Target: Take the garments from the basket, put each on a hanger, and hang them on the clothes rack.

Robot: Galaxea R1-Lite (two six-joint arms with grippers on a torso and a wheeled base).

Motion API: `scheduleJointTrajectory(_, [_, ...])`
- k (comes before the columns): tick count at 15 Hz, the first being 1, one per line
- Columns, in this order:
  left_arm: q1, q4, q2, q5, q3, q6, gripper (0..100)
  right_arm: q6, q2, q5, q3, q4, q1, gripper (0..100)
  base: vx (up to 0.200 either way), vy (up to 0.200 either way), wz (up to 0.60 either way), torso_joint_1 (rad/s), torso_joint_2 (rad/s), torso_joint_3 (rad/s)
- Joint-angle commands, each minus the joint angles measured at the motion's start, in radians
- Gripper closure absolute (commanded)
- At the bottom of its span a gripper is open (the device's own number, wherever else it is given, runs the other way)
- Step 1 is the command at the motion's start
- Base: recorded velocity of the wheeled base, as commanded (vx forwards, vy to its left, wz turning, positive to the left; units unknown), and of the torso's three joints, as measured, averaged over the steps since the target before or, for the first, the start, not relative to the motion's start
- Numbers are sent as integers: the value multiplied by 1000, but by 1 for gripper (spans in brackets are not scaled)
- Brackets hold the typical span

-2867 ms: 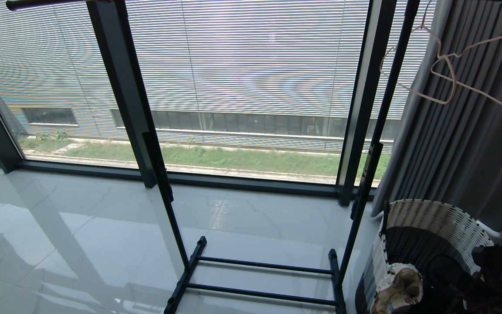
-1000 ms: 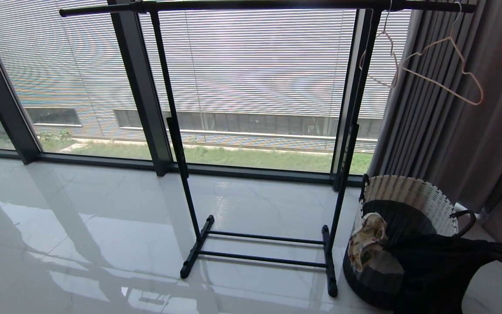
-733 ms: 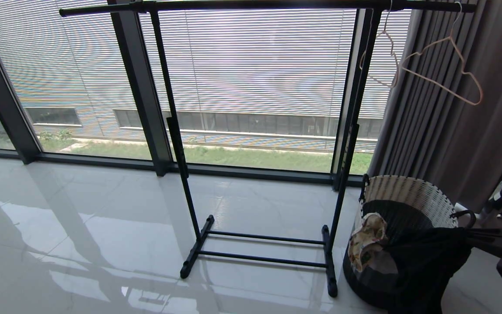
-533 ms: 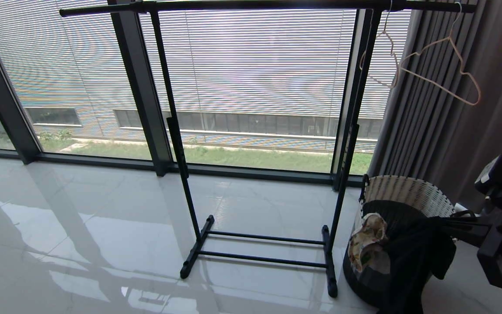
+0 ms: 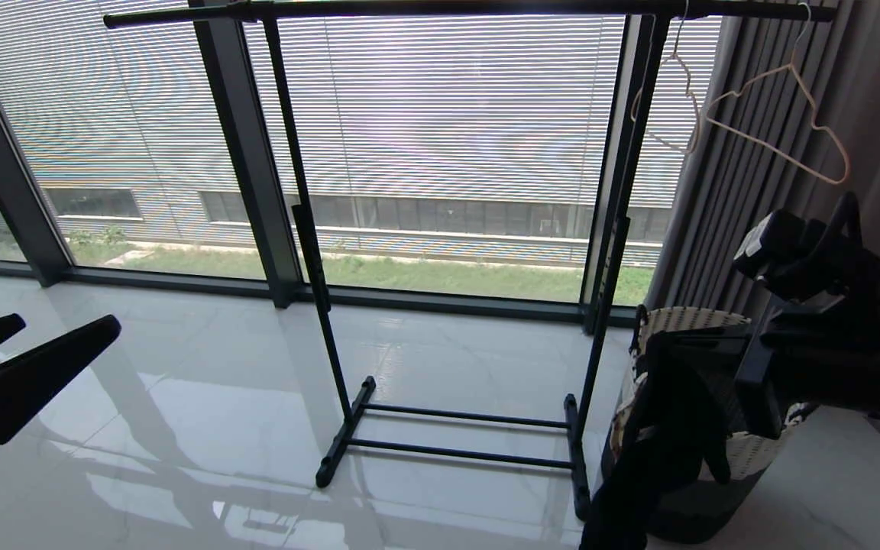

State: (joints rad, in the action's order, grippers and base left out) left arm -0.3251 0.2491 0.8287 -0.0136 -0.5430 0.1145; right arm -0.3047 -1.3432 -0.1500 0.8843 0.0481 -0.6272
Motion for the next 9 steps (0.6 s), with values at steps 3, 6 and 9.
scheduleJointTrajectory(3, [-450,36,570,0,-239,34,0,62,-57,-20,36,55,-35,100,0,0,0,0,0,0])
scheduleJointTrajectory(6, [-586,99,773,18,-258,40,0,93,-56,-75,36,73,-48,100,0,0,0,0,0,0])
scheduleJointTrajectory(9, [-612,139,885,149,-292,40,0,95,-47,-91,36,73,-71,100,0,0,0,0,0,0])
